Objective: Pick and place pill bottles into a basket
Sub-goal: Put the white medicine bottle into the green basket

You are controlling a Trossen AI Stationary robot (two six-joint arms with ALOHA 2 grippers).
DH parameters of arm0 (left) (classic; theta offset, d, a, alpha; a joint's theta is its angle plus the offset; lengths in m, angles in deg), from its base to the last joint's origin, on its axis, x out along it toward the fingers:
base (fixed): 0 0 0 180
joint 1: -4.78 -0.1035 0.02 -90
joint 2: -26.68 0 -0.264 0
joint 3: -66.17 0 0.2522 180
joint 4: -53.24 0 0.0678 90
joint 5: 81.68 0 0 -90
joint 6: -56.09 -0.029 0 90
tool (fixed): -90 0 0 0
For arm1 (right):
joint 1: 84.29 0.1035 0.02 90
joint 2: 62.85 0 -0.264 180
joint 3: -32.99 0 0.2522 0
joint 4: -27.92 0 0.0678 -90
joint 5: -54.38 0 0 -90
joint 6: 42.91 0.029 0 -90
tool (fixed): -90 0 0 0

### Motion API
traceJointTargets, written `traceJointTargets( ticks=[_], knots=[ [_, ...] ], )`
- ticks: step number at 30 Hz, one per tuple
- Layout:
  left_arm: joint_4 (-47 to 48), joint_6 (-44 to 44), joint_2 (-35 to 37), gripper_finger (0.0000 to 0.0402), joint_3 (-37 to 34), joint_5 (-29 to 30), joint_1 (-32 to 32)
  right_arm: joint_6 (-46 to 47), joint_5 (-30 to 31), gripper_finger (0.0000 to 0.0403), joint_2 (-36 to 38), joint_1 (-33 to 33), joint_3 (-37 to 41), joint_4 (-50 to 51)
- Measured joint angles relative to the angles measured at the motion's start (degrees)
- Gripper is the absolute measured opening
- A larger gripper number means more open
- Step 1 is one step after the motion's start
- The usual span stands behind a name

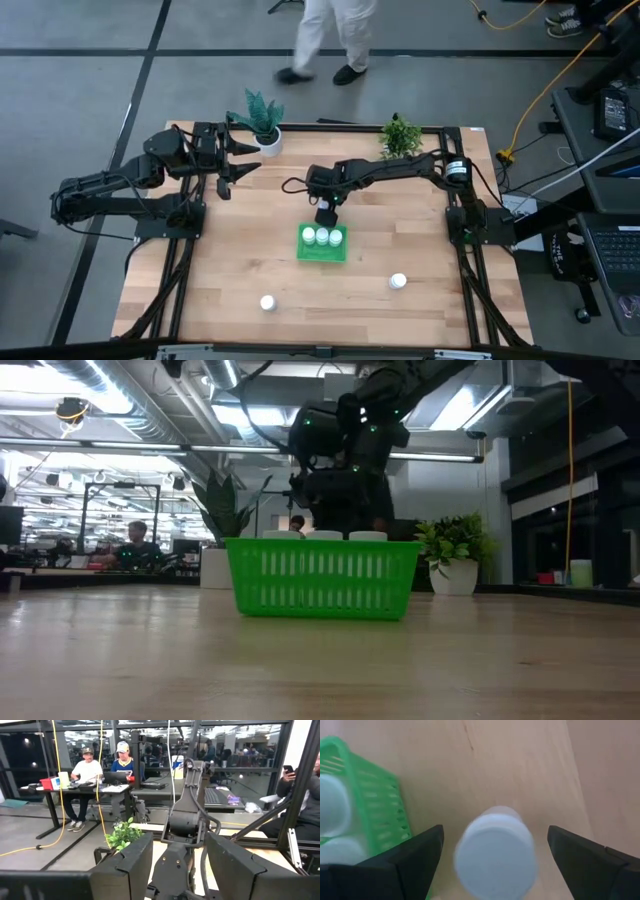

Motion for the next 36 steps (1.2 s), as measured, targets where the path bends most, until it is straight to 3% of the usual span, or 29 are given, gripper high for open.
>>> traceJointTargets(
  ticks=[7,20,36],
  knots=[
    [0.02,-0.01,-0.01,0.018,0.0,-0.18,0.0,0.03,0.11,0.0321,0.0,-0.36,0.0,0.61],
    [0.02,-0.03,-0.02,0.018,0.0,-0.19,0.0,-0.25,0.06,0.0176,0.0,-0.36,-2.94,1.49],
    [0.04,-0.16,-0.01,0.018,0.0,-0.2,0.0,-3.49,0.45,0.0175,0.0,0.2,-12.68,12.32]
  ],
)
